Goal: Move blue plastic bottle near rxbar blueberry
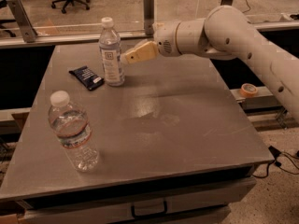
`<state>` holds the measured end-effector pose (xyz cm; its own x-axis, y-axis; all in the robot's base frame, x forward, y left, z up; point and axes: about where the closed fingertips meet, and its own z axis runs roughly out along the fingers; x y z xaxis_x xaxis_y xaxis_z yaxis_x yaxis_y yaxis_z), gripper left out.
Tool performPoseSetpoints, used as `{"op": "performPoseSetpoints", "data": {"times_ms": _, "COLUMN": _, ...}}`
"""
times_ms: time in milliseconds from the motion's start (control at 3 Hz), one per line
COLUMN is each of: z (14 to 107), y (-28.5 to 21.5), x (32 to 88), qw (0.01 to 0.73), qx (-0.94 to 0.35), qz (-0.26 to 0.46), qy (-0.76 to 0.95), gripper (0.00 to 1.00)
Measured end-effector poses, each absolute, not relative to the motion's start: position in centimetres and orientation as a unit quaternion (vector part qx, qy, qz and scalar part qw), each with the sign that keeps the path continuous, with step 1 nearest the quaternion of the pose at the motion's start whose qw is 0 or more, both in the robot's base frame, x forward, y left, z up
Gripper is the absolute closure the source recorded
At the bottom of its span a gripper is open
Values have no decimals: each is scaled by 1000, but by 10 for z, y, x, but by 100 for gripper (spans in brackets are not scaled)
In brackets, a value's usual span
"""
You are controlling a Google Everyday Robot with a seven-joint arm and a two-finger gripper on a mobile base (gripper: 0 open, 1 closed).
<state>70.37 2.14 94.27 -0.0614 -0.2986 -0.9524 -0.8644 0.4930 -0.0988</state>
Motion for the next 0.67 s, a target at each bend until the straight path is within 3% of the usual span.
{"op": "performPoseSetpoints", "data": {"times_ms": 667, "z": 1085, "y": -146, "x": 717, "qw": 675, "qx": -362, "qz": 55, "qy": 640, "gripper": 0}}
